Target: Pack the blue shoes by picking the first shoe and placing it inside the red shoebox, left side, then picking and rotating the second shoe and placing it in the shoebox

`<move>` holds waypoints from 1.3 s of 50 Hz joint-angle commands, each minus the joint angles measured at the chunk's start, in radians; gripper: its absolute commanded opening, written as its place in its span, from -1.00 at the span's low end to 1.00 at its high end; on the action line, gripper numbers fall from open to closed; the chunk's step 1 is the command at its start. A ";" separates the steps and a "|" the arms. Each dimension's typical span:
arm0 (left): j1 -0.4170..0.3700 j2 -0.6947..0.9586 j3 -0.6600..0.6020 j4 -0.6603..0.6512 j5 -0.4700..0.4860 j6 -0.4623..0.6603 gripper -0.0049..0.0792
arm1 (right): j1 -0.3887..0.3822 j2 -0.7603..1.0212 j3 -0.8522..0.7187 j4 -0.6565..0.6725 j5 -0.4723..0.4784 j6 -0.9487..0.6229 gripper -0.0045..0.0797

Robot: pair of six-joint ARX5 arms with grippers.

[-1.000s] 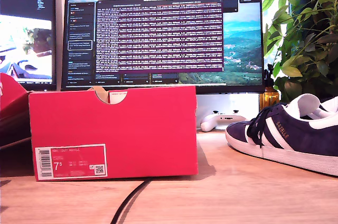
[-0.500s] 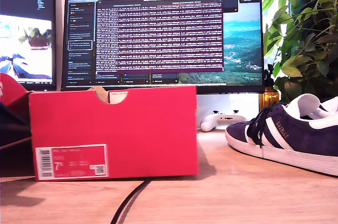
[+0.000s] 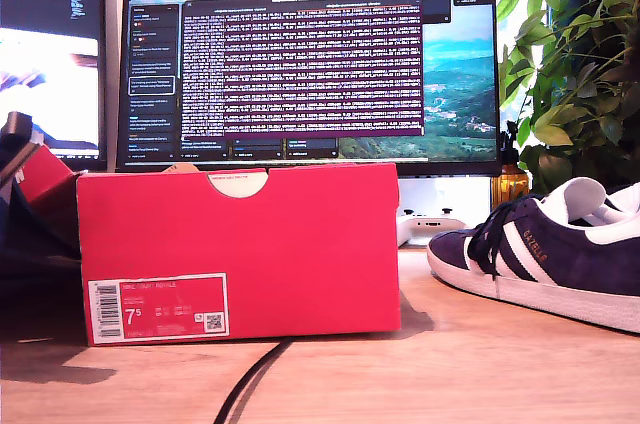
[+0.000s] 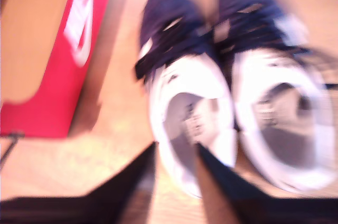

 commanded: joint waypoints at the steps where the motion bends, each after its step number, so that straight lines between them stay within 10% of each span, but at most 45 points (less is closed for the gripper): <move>1: -0.006 0.006 0.009 0.007 0.002 0.005 -0.93 | 0.020 0.037 0.006 0.001 0.033 -0.015 0.02; 42: -0.006 0.006 0.009 0.001 0.002 0.005 -0.93 | 0.106 0.401 0.012 0.061 0.116 -0.141 0.14; 50: -0.006 0.006 0.009 0.002 0.001 0.005 -0.93 | 0.106 0.447 0.012 0.080 0.116 -0.162 -0.10; 59: -0.006 0.006 0.009 0.002 0.001 0.005 -0.93 | 0.117 0.460 0.012 0.104 0.116 -0.163 -0.95; 65: -0.006 0.006 0.009 0.001 0.001 0.005 -0.93 | 0.133 0.460 0.012 0.126 0.113 -0.158 -0.92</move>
